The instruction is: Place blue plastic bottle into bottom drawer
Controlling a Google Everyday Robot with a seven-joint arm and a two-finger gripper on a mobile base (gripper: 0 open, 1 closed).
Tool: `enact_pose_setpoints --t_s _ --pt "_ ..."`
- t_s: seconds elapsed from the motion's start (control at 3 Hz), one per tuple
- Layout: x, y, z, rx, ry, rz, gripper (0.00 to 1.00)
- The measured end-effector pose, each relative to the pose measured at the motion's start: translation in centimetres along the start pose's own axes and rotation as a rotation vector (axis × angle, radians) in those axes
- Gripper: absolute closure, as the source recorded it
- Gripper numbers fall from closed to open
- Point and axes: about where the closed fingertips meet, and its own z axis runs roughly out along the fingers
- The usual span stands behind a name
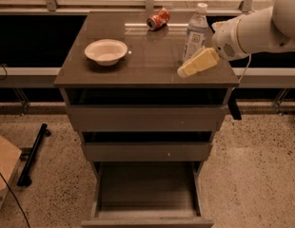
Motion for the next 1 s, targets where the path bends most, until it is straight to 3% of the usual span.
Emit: enact_pose_setpoints --t_s 1.0 --pt "1.2 -6.2 3.9 0.098 -0.111 0.187 0.00"
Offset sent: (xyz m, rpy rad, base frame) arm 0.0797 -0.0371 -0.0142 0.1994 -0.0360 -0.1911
